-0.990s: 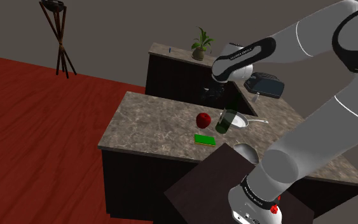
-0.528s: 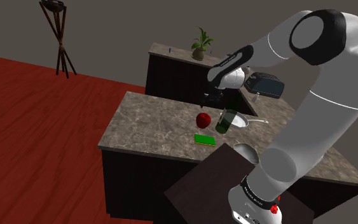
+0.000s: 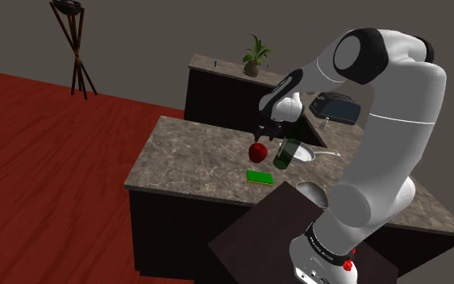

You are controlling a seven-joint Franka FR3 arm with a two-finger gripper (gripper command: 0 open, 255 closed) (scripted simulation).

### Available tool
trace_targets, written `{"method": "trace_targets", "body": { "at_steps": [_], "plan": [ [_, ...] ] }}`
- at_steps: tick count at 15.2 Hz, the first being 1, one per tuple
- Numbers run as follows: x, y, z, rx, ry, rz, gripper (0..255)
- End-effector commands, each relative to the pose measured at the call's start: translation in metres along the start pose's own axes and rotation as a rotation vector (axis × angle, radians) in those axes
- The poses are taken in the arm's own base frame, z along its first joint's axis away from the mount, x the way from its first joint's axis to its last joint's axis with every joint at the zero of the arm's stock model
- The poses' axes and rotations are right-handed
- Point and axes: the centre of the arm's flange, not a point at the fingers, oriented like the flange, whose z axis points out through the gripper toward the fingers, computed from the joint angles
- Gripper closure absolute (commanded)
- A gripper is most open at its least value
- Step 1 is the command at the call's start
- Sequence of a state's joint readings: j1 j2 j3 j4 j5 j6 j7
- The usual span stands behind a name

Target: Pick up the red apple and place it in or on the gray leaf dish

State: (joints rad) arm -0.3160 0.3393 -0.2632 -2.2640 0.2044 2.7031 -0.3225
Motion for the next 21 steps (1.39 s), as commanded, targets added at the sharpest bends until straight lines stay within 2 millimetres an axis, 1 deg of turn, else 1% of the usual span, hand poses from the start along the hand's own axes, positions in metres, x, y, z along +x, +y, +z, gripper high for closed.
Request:
{"method": "trace_targets", "body": {
  "at_steps": [1,5,12,13,21],
  "plan": [
    [0.001,0.001,0.010,0.000,0.000,0.001,0],
    [0.001,0.001,0.029,0.000,0.000,0.001,0],
    [0.001,0.001,0.029,0.000,0.000,0.001,0],
    [0.001,0.001,0.029,0.000,0.000,0.001,255],
    [0.000,0.001,0.028,0.000,0.001,0.001,255]
  ]
}}
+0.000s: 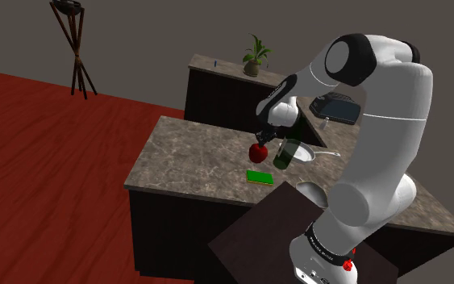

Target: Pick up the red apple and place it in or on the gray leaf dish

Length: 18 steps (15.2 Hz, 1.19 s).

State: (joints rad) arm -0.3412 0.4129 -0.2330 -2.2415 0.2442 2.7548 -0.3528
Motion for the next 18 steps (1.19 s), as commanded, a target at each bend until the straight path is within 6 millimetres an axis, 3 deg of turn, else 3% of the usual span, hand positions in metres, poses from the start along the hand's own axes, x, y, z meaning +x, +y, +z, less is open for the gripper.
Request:
{"method": "trace_targets", "body": {
  "at_steps": [1,18],
  "plan": [
    [0.000,0.000,0.001,0.000,-0.002,0.000,255],
    [0.011,0.001,-0.088,0.000,-0.002,0.000,255]
  ]
}}
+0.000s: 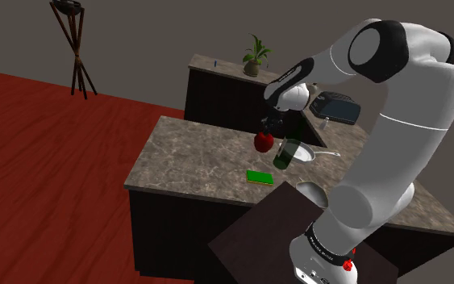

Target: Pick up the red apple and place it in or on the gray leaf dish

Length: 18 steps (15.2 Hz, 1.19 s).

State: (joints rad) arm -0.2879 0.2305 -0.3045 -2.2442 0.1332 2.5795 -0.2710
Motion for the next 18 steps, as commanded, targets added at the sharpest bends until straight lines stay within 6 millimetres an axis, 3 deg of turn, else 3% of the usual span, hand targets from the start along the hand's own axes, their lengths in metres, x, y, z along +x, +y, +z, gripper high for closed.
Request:
{"method": "trace_targets", "body": {
  "at_steps": [1,7,18],
  "plan": [
    [0.001,0.000,-0.011,0.000,0.000,0.000,255],
    [0.004,0.001,-0.038,0.000,0.000,0.000,255],
    [-0.116,0.070,-0.080,0.000,0.000,0.000,255]
  ]
}}
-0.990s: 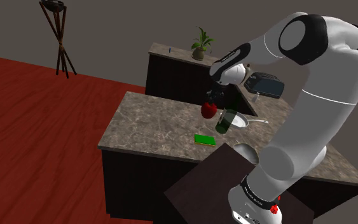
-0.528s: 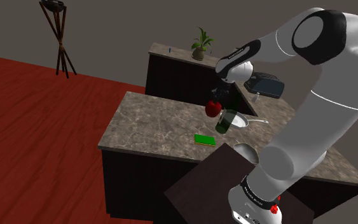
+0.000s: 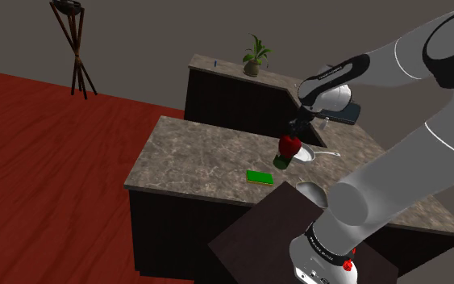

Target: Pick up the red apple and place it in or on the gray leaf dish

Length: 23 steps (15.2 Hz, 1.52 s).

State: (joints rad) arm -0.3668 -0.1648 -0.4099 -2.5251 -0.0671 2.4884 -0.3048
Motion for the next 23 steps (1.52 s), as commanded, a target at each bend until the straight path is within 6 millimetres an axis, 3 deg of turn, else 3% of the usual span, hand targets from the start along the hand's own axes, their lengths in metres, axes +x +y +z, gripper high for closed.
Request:
{"method": "trace_targets", "body": {
  "at_steps": [1,15,23],
  "plan": [
    [-0.021,0.013,-0.009,0.000,0.000,-0.001,255],
    [-0.180,0.104,-0.063,0.000,0.000,-0.001,255],
    [-0.185,0.103,-0.022,0.000,0.000,-0.001,255]
  ]
}}
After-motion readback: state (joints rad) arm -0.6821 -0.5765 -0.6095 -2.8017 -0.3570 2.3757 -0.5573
